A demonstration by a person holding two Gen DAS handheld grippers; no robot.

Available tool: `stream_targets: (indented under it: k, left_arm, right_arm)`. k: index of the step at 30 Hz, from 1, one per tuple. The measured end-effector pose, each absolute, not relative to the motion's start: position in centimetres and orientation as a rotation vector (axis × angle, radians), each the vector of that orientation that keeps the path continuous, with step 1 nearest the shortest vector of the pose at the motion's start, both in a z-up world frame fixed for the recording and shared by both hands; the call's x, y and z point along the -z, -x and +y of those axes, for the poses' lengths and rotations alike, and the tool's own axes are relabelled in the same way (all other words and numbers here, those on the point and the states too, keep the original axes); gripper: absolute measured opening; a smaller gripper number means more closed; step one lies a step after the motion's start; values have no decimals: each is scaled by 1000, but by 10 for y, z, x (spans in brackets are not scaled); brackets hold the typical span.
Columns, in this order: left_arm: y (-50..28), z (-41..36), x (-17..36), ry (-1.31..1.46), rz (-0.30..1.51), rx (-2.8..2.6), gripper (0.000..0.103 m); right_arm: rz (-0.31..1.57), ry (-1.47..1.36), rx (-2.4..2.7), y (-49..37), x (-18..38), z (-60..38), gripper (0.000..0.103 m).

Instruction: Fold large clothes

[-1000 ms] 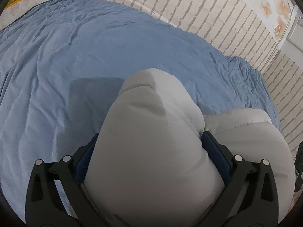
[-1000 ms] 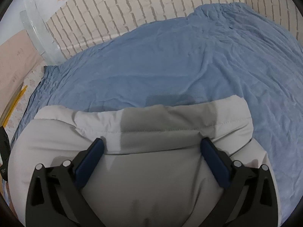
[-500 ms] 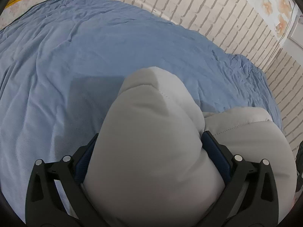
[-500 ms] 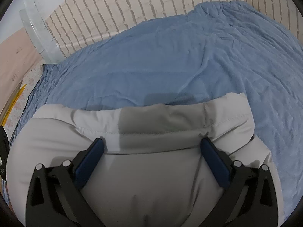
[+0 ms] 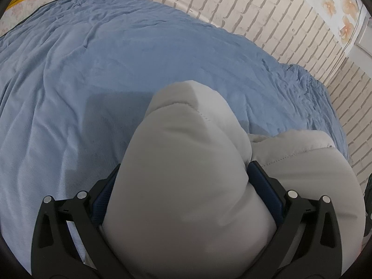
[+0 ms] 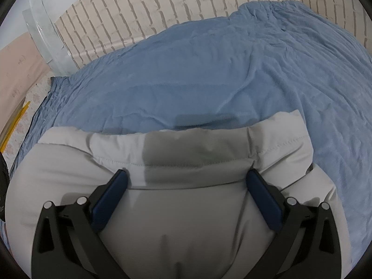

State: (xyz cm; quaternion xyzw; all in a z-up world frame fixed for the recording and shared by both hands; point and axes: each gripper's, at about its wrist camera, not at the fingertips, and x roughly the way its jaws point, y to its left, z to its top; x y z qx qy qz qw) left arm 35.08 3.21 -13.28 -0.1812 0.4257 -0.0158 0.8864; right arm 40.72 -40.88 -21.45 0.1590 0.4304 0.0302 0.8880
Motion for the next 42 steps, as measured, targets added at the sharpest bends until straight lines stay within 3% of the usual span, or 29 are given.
stream_targets:
  k: [17,23,25,28,33,36,39,42]
  left_arm:
    - [-369,21,143,360,905,35,100]
    - [-359,32,142,461,893,110,100]
    - [-342,31,128,416,872,62,99]
    - [-292,13,75,307,683,83,100]
    - [-259,-80,5,30,531,182,100]
    - [-263,-119,9,-46,517,192,100]
    - [-293,-130,42,-42,650,117,100]
    - [-312,-115,84,45,756,77,100]
  right_arm:
    - [893,-336,-59,-405,219,-406,102]
    - [794,-484,-117,-375,214,-428,101]
    - [764,-515,-15,-357,194,-439,101]
    - [641,-635,52,-321,149,-447,101]
    - [578,-341,-99,-305,99,-392,101]
    - [616,-186,-90,-306,122,-365,101]
    - [744,-131,-70,-319,169,-357,101]
    - [811,-276,-136,-328,198,-377,102]
